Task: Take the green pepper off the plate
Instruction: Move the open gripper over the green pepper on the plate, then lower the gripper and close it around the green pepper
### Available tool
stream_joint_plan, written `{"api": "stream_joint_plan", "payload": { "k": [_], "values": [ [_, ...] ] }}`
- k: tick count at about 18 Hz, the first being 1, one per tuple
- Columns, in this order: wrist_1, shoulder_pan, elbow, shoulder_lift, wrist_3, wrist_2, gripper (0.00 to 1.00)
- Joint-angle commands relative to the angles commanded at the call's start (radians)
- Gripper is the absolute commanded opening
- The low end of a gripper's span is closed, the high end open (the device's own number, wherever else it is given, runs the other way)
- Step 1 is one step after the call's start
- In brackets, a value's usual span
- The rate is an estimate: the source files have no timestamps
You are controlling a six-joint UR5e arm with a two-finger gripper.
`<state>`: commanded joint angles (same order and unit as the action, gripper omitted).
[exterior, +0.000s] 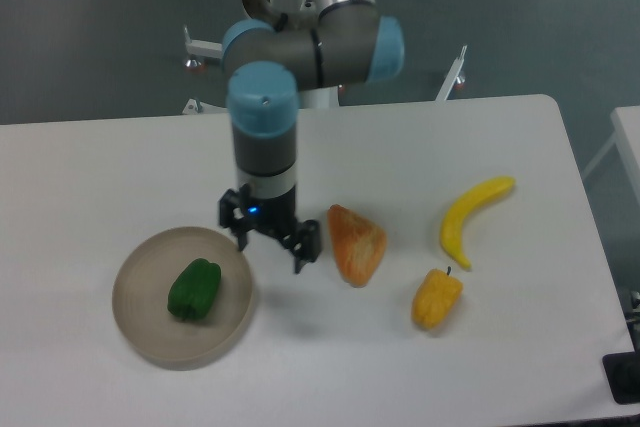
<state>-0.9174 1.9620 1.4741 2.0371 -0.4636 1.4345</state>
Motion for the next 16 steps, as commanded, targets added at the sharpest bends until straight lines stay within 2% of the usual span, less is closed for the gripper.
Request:
{"api": "stream_joint_plan", "payload": {
  "k": [2, 7, 16],
  "values": [
    [0.009, -0.006, 0.005, 0.014, 0.042, -0.037, 1.0],
    [0.038, -0.021, 0.021, 0.038, 0.06, -0.04, 1.0],
    [0.038, -0.049, 0.028, 0.064, 0.057, -0.043, 1.0]
  ]
}}
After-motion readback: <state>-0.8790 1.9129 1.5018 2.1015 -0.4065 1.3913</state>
